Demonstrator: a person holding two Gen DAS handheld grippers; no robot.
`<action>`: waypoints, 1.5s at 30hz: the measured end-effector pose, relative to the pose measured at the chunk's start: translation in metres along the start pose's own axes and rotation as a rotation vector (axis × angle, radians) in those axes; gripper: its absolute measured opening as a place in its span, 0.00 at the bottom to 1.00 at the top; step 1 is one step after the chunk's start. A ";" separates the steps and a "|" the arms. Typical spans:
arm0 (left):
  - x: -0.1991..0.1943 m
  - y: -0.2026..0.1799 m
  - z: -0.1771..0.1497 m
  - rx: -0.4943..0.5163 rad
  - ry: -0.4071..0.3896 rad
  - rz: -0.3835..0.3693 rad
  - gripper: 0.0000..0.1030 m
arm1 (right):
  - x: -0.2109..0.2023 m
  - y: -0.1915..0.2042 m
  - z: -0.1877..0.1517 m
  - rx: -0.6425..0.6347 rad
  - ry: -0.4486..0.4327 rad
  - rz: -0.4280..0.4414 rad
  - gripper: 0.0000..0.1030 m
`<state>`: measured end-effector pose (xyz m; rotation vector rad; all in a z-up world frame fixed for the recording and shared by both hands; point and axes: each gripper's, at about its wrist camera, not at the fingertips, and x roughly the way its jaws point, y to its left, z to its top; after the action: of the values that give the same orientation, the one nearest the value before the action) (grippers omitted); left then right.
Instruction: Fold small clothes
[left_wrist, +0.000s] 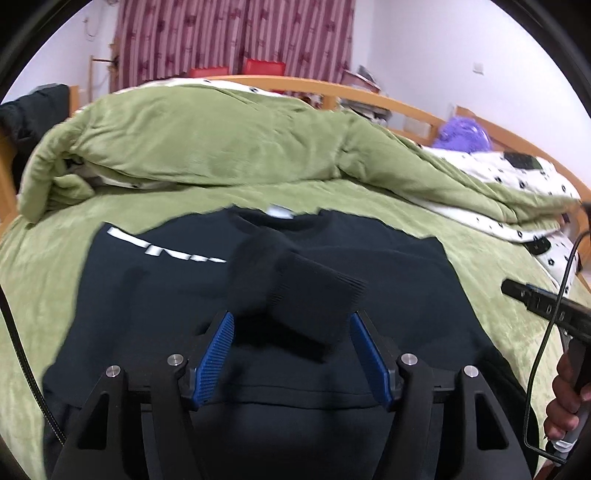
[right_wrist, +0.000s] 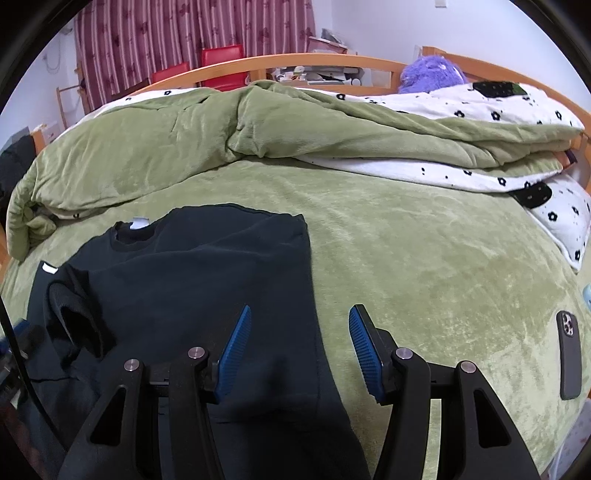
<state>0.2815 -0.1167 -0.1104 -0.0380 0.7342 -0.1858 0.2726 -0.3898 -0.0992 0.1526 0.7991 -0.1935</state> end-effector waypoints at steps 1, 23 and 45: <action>0.004 -0.004 -0.002 0.004 0.007 -0.008 0.62 | 0.000 -0.002 0.000 0.003 -0.001 0.002 0.53; 0.053 -0.001 0.001 -0.070 0.024 0.078 0.19 | 0.008 -0.005 0.000 -0.006 0.022 0.020 0.53; -0.021 0.173 -0.008 -0.282 0.036 0.236 0.12 | 0.023 0.045 -0.017 -0.130 0.060 0.010 0.53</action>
<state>0.2878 0.0575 -0.1191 -0.2154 0.7899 0.1439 0.2869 -0.3450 -0.1244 0.0402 0.8677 -0.1278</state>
